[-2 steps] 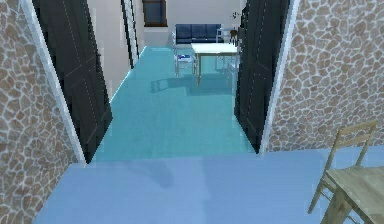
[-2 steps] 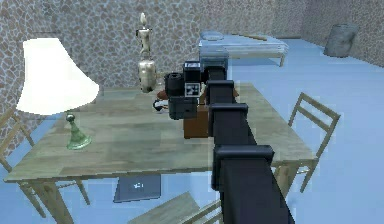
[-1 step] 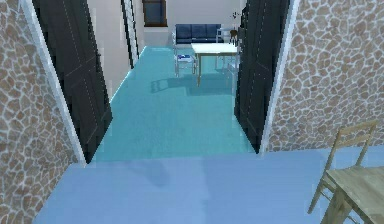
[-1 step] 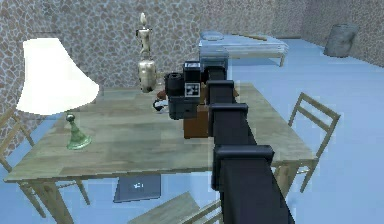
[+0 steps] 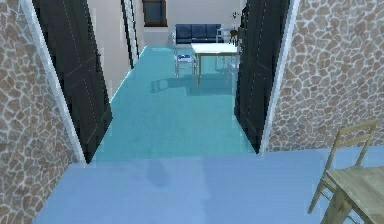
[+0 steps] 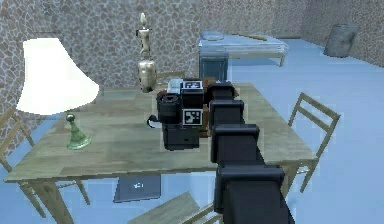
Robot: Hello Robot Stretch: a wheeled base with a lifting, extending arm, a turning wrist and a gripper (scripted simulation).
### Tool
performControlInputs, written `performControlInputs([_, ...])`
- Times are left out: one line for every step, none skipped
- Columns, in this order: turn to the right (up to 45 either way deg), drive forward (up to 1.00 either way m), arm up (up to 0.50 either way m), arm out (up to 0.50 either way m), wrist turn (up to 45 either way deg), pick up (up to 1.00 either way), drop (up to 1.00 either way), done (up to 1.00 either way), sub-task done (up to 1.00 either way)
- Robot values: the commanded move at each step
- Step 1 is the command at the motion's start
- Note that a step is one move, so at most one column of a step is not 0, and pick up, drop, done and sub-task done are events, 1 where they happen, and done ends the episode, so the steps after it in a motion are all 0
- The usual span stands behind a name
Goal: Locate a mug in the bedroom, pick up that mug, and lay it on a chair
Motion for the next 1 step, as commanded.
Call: performControlInputs([0.0,0.00,0.00,0.00,-45.0,0.00,0.00,0.00,0.00])
